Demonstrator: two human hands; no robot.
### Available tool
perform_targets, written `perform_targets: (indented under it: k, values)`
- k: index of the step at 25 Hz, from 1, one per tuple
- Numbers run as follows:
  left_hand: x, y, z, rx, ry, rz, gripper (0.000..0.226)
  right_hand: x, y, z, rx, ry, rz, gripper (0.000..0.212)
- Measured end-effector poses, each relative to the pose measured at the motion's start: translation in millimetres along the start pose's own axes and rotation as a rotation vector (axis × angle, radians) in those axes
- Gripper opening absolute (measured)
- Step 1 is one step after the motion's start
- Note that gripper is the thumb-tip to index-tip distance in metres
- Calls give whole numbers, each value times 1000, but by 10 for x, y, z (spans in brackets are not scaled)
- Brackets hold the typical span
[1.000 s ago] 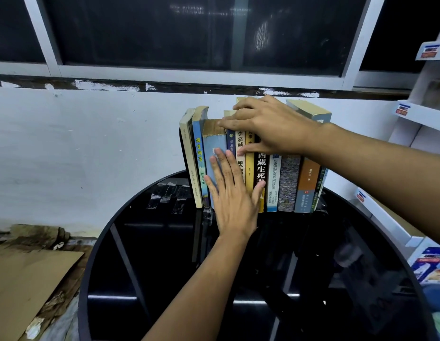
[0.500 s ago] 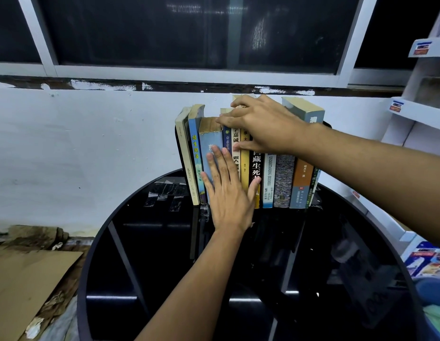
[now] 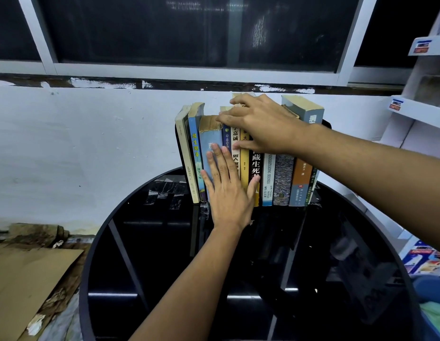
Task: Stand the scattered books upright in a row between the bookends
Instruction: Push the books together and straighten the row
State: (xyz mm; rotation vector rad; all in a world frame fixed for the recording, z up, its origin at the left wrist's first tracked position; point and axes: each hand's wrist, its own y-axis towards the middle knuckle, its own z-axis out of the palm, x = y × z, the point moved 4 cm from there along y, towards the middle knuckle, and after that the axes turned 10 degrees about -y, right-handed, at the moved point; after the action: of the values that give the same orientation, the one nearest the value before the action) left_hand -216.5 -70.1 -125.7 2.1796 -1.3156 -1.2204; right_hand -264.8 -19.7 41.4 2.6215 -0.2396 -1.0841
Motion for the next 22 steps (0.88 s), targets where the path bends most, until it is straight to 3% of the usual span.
perform_targets:
  k: [3,8,22]
  values:
    - [-31,-29,-28,-10,-57,4,94,-104,-55,-15,11,55,-56,82]
    - [-207,-14,23,10,-79,88,93,-312,-228,54,41,254,28,100]
    - [-132,64,144,-17,3,135,93,-350,-222,174,-50,384,114,95]
